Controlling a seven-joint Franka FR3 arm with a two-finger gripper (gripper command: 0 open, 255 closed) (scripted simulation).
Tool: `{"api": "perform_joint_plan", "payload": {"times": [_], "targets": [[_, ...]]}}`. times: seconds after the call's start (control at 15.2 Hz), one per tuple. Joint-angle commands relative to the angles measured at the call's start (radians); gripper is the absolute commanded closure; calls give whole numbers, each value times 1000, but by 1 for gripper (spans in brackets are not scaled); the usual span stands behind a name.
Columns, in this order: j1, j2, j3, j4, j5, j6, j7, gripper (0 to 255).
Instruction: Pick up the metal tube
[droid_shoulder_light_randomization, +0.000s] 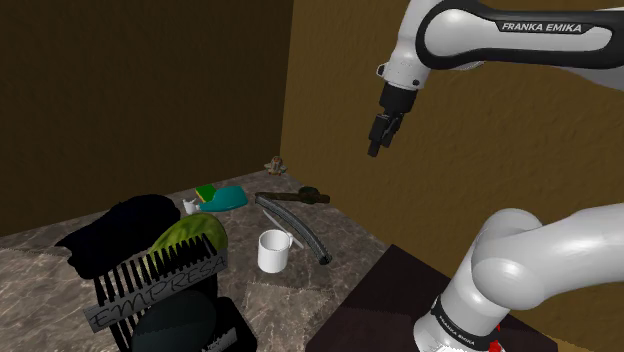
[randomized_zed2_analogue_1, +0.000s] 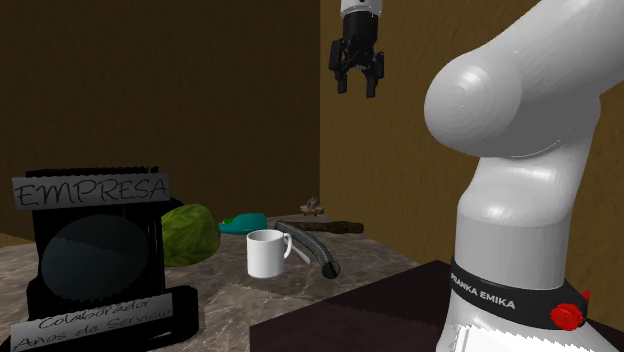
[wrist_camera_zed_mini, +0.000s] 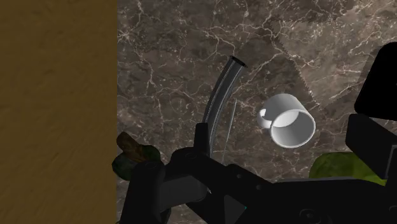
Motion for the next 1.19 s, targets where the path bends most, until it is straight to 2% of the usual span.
{"api": "perform_joint_plan", "payload": {"times": [0.0,0.59,1.12], "targets": [[0,0,0,0,0,0,0,0],[4,262,-36,-60,13,302,-7,0],[17,561,-67,-17,56,539,-34,0]]}}
